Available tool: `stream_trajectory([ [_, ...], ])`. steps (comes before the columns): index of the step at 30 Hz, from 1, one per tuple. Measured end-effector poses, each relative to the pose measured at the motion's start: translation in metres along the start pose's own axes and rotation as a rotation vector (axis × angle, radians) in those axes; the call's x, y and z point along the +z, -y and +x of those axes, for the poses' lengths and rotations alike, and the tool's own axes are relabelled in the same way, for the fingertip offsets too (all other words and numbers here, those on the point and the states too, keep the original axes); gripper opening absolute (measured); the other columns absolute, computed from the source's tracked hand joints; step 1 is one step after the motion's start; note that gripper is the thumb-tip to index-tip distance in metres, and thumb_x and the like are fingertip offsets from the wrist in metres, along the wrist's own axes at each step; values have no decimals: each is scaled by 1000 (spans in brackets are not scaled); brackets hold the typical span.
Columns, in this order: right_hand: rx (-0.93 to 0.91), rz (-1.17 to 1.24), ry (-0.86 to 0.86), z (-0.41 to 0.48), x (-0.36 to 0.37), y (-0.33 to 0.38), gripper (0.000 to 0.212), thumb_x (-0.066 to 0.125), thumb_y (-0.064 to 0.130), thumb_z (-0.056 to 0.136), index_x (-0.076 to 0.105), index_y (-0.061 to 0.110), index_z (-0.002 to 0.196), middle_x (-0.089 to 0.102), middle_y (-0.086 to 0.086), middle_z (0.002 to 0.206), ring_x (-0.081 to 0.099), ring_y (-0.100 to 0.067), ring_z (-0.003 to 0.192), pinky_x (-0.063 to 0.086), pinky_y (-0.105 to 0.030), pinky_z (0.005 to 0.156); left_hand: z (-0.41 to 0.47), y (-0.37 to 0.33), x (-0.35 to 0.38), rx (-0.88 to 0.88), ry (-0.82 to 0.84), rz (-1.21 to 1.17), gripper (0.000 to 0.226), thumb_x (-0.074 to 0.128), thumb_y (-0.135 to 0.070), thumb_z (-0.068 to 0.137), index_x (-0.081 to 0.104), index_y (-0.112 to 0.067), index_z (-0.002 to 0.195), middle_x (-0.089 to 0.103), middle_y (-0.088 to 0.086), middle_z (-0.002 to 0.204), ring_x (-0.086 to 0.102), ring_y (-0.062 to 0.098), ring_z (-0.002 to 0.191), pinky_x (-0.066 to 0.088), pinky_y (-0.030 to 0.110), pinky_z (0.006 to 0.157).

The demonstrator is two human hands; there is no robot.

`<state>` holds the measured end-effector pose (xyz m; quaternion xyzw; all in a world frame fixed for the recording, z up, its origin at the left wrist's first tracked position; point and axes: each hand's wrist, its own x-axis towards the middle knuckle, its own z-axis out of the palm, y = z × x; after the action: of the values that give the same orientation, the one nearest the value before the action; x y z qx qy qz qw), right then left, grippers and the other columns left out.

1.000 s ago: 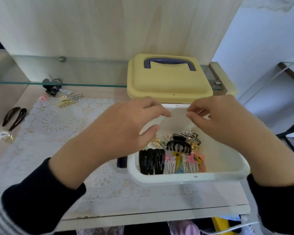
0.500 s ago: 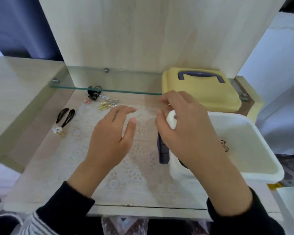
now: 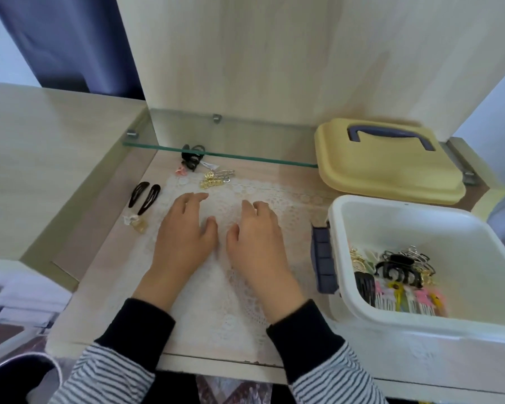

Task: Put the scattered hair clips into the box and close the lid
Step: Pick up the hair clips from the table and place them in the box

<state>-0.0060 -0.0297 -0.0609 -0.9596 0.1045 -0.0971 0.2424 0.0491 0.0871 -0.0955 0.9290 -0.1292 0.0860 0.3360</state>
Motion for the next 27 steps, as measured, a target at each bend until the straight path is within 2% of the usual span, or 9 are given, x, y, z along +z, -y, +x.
stream_trajectory([
  [4,2,-43,16,27,30,-9,55,43,12,91,32,0,143,39,-19,141,30,-36,134,24,-45,113,24,4,3,25,-30,37,47,54,-18,90,48,-8,135,51,10,135,49,26,124,44,40,97],
  [7,13,-43,36,39,40,-5,56,39,14,92,28,1,145,30,-21,148,22,-36,139,17,-46,115,38,5,3,24,-65,118,51,46,-28,86,49,-12,134,56,9,131,55,29,117,48,46,91],
  [9,25,-3,35,48,43,1,60,38,17,93,20,6,149,21,-20,153,16,-34,143,13,-45,117,41,8,5,29,-92,164,51,47,-28,86,49,-15,135,58,9,129,56,30,114,46,46,93],
  [11,24,14,-21,59,44,3,65,40,20,92,13,15,151,17,-16,156,20,-31,141,17,-43,115,40,10,11,29,-101,200,51,52,-24,87,48,-17,137,58,7,127,55,29,114,39,43,95],
  [13,19,-44,-88,70,46,2,70,44,22,89,13,26,151,18,-12,157,31,-29,133,24,-42,105,40,12,14,15,-102,209,52,53,-23,88,45,-20,139,57,4,126,53,26,115,36,41,97],
  [17,46,-126,-158,85,52,-4,63,46,25,86,29,34,146,36,-7,146,38,-27,116,26,-38,87,41,16,16,20,-73,245,51,50,-28,91,42,-30,142,50,2,131,45,22,122,31,41,102],
  [19,32,-141,-185,87,55,-5,54,48,25,85,43,31,138,48,-3,133,41,-25,109,23,-36,79,41,16,17,17,-58,250,48,49,-29,92,45,-32,139,48,2,135,41,22,127,29,40,104],
  [21,19,-135,-230,87,57,-7,45,51,22,83,53,26,127,53,-2,125,44,-24,105,21,-34,77,41,16,17,2,-68,231,44,49,-27,91,49,-30,136,49,1,134,42,21,127,29,39,104],
  [27,32,-56,-294,84,56,-11,22,55,27,79,59,17,98,59,-1,104,49,-23,96,33,-36,79,41,14,12,-7,-142,84,22,55,-22,86,60,-19,107,60,-1,108,56,22,102,42,41,90],
])
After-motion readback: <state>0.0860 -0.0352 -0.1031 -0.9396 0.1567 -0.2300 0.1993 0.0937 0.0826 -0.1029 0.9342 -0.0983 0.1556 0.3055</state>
